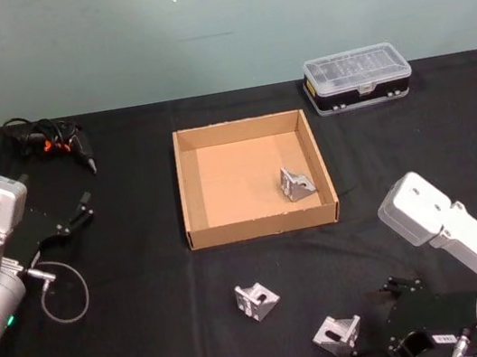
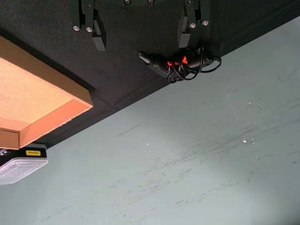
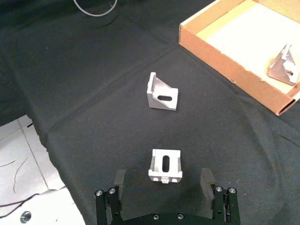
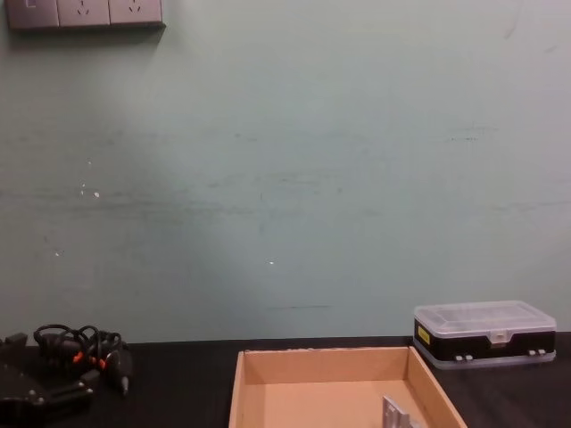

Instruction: Use one hand to pick up the angle iron from the table and place it into the box.

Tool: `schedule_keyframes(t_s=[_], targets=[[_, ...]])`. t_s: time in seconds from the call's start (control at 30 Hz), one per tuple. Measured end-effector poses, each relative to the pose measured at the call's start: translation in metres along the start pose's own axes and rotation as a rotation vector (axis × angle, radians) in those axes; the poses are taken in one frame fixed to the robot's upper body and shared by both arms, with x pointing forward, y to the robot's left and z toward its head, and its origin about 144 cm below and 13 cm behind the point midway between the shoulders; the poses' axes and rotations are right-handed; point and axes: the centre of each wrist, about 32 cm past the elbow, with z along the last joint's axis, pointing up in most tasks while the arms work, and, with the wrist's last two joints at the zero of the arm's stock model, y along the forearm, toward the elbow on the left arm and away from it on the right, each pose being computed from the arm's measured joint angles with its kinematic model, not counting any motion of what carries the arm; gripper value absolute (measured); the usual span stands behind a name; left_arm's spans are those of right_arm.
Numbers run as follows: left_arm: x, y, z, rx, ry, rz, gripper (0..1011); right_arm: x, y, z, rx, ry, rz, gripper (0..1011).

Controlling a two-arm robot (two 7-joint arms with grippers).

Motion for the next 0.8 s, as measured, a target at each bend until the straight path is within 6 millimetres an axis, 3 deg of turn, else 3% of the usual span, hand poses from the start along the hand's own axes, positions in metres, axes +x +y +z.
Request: schedule_keyframes(t_s=[0.8], targets=[[0.0,0.0,0.0,0.0,0.0,0.0,1000,-0.005,0.019,-0.009,-0.007,0.015,0.007,1002]])
